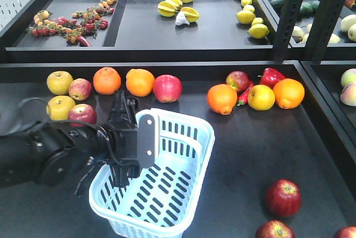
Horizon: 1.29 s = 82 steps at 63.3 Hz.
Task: Pick three apples into basket with both arms
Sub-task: 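Open the left gripper and release the basket handle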
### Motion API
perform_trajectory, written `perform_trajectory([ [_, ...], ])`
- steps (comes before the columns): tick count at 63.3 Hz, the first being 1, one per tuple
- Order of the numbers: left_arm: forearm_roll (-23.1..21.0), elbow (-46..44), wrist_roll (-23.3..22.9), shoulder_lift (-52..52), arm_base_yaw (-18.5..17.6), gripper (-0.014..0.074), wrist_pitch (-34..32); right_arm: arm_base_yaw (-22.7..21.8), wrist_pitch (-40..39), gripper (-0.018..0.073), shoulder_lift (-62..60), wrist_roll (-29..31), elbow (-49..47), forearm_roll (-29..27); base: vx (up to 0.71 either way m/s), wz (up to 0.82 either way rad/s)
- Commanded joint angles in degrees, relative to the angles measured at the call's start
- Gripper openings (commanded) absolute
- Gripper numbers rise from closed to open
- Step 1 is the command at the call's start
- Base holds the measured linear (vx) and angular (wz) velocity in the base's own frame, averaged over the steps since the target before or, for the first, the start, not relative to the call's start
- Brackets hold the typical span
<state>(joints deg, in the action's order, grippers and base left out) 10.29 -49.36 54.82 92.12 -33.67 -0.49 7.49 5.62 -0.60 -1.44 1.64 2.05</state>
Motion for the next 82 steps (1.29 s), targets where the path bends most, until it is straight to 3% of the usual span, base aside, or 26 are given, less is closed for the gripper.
perform_trajectory([
  [1,-0.9,-1.4,-4.2,-5.4,-0.1,0.0702,0.9,-0.1,-4.4,-0.0008,-0.6,0.5,0.8,0.4,0.00,0.00],
  [15,-0.9,-1.4,-13.5,-14.8,-0.1,0.0688,15.6,-0.1,-4.4,-0.0008,-0.6,0.5,0.8,0.4,0.00,0.00],
  [26,-0.7,-1.4,-33.7,-24.5,0.3,0.0639,16.8,-0.1,-4.4,-0.0008,-0.6,0.5,0.8,0.4,0.00,0.00],
  [41,-0.3,-1.4,-57.3,-35.2,3.1,0.0585,20.2,-0.1,-4.4,-0.0008,-0.6,0.5,0.8,0.4,0.00,0.00],
  [45,0.2,-1.4,-61.7,-37.3,4.1,0.0585,23.3,-0.1,-4.4,-0.0008,-0.6,0.5,0.8,0.4,0.00,0.00],
  [53,3.7,-1.4,-67.1,-41.0,5.2,0.0585,30.9,-0.1,-4.4,-0.0008,-0.6,0.5,0.8,0.4,0.00,0.00],
  [66,13.3,-1.4,-77.1,-47.6,5.2,0.0585,43.4,-0.1,-4.6,-0.0008,-0.6,0.5,0.8,0.5,0.00,0.00],
  [75,17.6,-1.4,-79.5,-52.3,5.2,0.0585,48.0,-0.1,-4.6,-0.0008,-0.6,0.5,0.8,0.5,0.00,0.00],
  [82,17.9,-1.4,-79.4,-55.9,5.2,0.0585,49.7,-0.1,-5.3,-0.0008,-0.6,0.5,0.8,0.5,0.00,0.00],
])
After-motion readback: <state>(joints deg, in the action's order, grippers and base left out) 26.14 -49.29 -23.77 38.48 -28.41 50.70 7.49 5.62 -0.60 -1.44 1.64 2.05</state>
